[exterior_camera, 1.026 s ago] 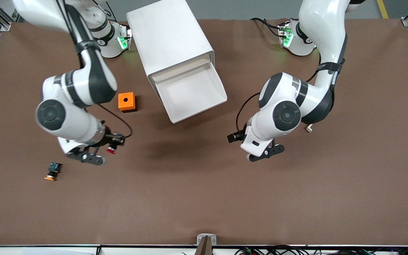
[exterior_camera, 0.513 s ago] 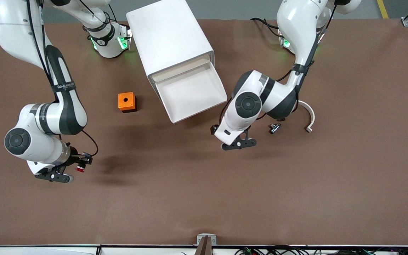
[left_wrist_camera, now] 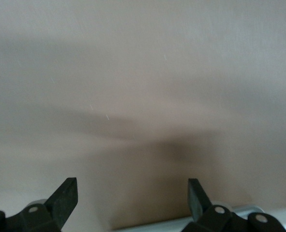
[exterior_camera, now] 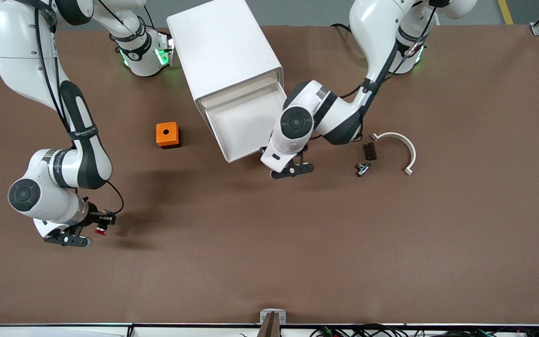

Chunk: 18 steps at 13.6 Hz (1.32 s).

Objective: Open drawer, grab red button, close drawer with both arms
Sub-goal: 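Lift the red button out and carry it toward the yellow button, then push the drawer shut with the left gripper while the right gripper lowers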

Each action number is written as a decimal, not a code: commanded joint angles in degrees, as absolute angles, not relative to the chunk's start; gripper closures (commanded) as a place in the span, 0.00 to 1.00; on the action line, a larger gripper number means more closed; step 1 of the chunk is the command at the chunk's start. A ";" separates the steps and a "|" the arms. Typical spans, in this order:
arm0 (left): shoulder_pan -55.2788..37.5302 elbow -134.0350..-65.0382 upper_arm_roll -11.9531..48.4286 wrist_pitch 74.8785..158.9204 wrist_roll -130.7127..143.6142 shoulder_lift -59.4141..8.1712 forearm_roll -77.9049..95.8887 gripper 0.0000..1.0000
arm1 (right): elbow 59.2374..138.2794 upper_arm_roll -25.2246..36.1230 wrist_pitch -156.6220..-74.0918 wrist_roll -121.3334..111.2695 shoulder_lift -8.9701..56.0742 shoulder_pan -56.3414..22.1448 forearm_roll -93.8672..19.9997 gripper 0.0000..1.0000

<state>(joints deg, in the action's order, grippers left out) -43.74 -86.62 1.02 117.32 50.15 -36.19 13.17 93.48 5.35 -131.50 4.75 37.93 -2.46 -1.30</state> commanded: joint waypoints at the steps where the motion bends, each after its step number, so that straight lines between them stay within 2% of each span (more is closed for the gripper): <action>1: -44.21 -88.24 3.42 117.86 55.09 -35.07 12.92 0.00 | 91.32 4.13 -132.27 3.16 40.59 -0.62 -0.44 1.00; 4: -44.21 -89.12 6.76 116.11 60.10 -34.72 12.92 0.00 | 90.00 4.13 -134.64 2.47 43.67 0.26 -0.70 1.00; 10: -45.34 -89.12 12.57 114.87 65.92 -35.24 12.92 0.00 | 89.21 3.96 -137.27 -0.35 45.70 0.44 -1.40 0.99; 11: -45.87 -89.12 12.66 114.96 66.09 -35.42 12.92 0.00 | 89.21 3.96 -138.59 -0.44 45.70 0.44 -1.32 0.93; 12: -46.66 -89.12 12.66 115.05 66.09 -35.59 12.92 0.00 | 89.21 3.87 -138.78 -0.61 45.70 0.27 -1.32 0.65; 13: -47.28 -89.03 12.66 115.22 65.92 -36.03 12.83 0.00 | 89.21 3.87 -138.87 -0.62 45.70 0.18 -1.67 0.01; 18: -46.67 -88.33 12.31 115.40 64.78 -36.12 12.04 0.00 | 87.80 3.87 -136.42 -0.62 44.13 0.00 -1.32 0.00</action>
<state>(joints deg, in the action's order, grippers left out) -46.95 -88.59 12.41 115.38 65.18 -36.25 13.15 88.87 4.80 -138.35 0.31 44.89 -0.89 -1.24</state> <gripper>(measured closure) 0.000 0.119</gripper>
